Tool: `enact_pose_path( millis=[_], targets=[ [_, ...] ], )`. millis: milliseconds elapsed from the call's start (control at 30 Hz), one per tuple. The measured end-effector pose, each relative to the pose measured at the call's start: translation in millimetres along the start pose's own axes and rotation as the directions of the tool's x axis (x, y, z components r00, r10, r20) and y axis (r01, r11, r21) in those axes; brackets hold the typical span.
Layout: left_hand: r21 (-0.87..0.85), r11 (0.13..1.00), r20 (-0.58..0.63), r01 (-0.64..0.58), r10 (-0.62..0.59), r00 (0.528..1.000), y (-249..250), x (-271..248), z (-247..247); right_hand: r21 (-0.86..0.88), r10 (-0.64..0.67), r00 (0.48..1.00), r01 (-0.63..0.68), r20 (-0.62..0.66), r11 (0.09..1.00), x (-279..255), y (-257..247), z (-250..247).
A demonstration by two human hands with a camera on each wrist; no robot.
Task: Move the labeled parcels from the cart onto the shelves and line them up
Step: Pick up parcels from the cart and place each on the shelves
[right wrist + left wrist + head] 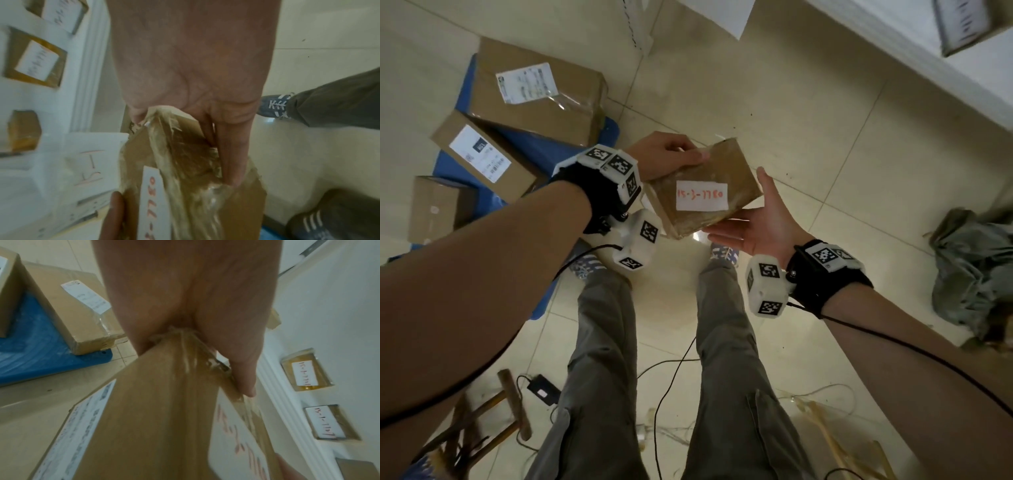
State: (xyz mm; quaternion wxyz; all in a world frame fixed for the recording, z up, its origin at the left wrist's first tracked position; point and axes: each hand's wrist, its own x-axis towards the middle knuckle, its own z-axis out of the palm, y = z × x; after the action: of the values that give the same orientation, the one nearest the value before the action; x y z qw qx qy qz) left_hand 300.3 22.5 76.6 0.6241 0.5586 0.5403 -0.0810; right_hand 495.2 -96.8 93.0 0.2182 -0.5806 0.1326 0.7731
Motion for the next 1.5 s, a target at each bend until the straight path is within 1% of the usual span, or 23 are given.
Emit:
enact_pose_path(
  millis=[100,133,267,433,567,633,733,833,933,1033,1100,1200,1267,1333,1433,1500],
  targets=[
    [0.042,0.998,-0.005,-0.038,0.038,0.999,35.1,-22.2,-7.1,0.103,-0.009,1.0,0.008,0.007,0.995,-35.1,-14.5,4.0],
    [0.068,0.996,-0.009,-0.056,0.057,0.998,49.0,-30.9,-11.3,0.111,-0.024,1.0,0.023,0.006,0.994,-47.8,-19.7,6.5],
    [0.164,0.976,0.004,-0.141,0.142,0.99,108.8,-71.6,-28.2,0.06,-0.089,0.996,0.089,-0.007,0.994,-108.7,-35.8,21.3],
    [0.27,0.929,0.089,-0.254,0.239,0.967,172.1,-125.3,-50.9,-0.001,-0.125,0.992,0.125,-0.025,0.992,-180.4,-38.7,51.4],
    [0.35,0.872,0.108,-0.343,0.326,0.939,205.2,-175.7,-74.6,0.087,-0.204,0.979,0.205,-0.018,0.975,-228.6,-28.3,85.8],
    [0.389,0.843,0.126,-0.371,0.351,0.928,215.5,-198.7,-85.8,0.083,-0.251,0.968,0.252,-0.015,0.964,-251.7,-23.5,104.0],
    [0.425,0.806,0.133,-0.411,0.394,0.909,227.4,-233.9,-101.9,0.03,-0.32,0.947,0.32,0.015,0.947,-286.2,-16.7,128.6],
    [0.443,0.773,0.116,-0.453,0.452,0.885,244.4,-277.5,-118.6,-0.022,-0.422,0.907,0.422,0.01,0.906,-329.1,-11.2,152.9],
    [0.437,0.742,0.115,-0.508,0.514,0.85,268.9,-328.8,-134.9,-0.049,-0.536,0.844,0.536,0.004,0.843,-373.3,-7.1,172.9],
    [0.447,0.706,0.126,-0.55,0.559,0.82,295.3,-371.7,-144.6,-0.087,-0.575,0.818,0.573,0.007,0.815,-412.1,-7.1,188.3],
    [0.448,0.687,0.104,-0.572,0.595,0.797,314.3,-399.3,-146.4,-0.102,-0.593,0.805,0.591,0.013,0.8,-444.3,-3.6,194.1],
    [0.432,0.686,0.039,-0.586,0.635,0.772,345.6,-439.2,-146.3,-0.129,-0.662,0.749,0.66,0.032,0.741,-495.8,-1.0,197.8],
    [0.391,0.68,0.023,-0.62,0.666,0.746,364.0,-461.9,-146.1,-0.132,-0.694,0.72,0.691,0.033,0.711,-524.6,0.5,197.0],
    [0.349,0.654,0.023,-0.671,0.71,0.704,383.7,-484.0,-144.3,-0.147,-0.743,0.667,0.741,0.055,0.655,-557.2,6.4,196.2],
    [0.214,0.64,0.038,-0.737,0.749,0.661,409.0,-511.1,-141.5,-0.123,-0.799,0.6,0.796,0.036,0.592,-598.3,12.9,197.3],
    [0.122,0.609,0.057,-0.784,0.784,0.618,428.5,-530.6,-137.1,-0.106,-0.832,0.554,0.83,0.035,0.548,-626.6,16.3,195.2]
  ],
)
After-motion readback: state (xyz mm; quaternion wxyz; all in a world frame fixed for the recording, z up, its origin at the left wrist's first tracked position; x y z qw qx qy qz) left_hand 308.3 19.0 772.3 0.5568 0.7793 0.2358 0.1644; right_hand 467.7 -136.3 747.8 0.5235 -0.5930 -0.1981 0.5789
